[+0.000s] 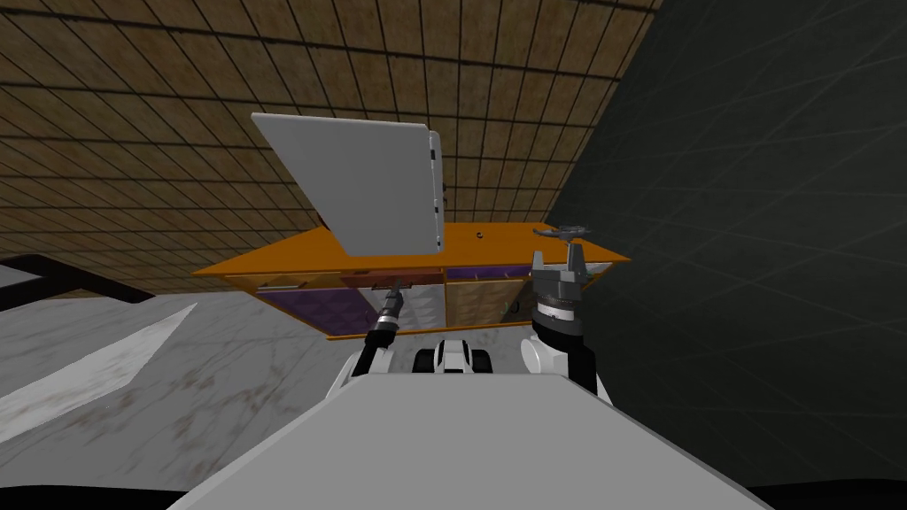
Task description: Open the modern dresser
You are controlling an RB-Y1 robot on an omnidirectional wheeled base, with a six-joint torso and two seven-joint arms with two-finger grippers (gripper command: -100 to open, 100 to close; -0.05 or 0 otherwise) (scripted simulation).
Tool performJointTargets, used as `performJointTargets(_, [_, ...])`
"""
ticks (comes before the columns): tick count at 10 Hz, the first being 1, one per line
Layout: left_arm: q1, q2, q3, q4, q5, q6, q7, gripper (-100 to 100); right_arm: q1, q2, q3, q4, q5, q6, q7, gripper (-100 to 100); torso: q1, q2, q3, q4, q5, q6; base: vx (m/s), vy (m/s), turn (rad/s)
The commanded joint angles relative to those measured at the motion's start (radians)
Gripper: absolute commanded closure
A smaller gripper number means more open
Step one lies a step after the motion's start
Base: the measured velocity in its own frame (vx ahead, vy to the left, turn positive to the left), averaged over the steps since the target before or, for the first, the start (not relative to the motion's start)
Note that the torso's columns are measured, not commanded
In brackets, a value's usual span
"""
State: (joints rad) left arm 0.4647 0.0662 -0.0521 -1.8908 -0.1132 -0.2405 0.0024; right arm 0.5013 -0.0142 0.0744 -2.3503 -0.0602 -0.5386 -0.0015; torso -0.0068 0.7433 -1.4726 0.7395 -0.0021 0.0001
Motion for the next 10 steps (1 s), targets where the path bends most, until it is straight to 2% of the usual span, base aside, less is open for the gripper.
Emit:
performJointTargets(1, [-0.001,-0.055,0.000,0.002,0.002,0.001,0.002,-100,0.000,0.000,0.000,0.000,0.000,0.000,0.000,0,0.003,-0.001,-0.001,0.000,0.001,0.000,-0.005,-0.012,-0.003])
performJointTargets(2, [-0.001,-0.039,0.000,0.001,0.002,0.001,0.002,-100,0.000,0.000,0.000,0.000,0.000,0.000,0.000,0,0.006,-0.004,-0.002,-0.001,0.002,0.000,-0.003,-0.007,-0.001])
performJointTargets(3, [0.009,-0.041,-0.001,-0.030,0.000,0.023,0.003,-100,0.000,0.000,0.000,0.000,0.000,0.000,0.000,0,0.008,-0.006,-0.004,-0.002,0.002,0.000,0.069,-0.011,-0.036])
performJointTargets(4, [0.005,-0.042,-0.001,-0.016,0.001,0.010,0.002,-100,0.000,0.000,0.000,0.000,0.000,0.000,0.000,0,0.008,-0.010,-0.006,-0.003,0.002,0.000,0.044,-0.005,-0.008])
performJointTargets(5, [0.006,-0.042,-0.001,-0.018,0.001,0.013,0.002,100,0.000,0.000,0.000,0.000,0.000,0.000,0.000,0,0.008,-0.007,-0.005,-0.002,0.002,0.000,0.006,-0.001,0.002])
performJointTargets(7, [0.022,-0.038,-0.007,-0.037,0.000,0.014,0.005,100,0.000,0.000,0.000,0.000,0.000,0.000,0.000,0,0.005,0.002,0.001,0.001,0.001,0.000,-0.119,-0.013,0.013])
performJointTargets(10, [0.047,-0.032,-0.017,-0.066,-0.001,0.014,0.008,100,0.000,0.000,0.000,0.000,0.000,0.000,0.000,0,0.006,0.001,0.000,0.002,0.000,-0.001,-0.199,-0.013,0.005])
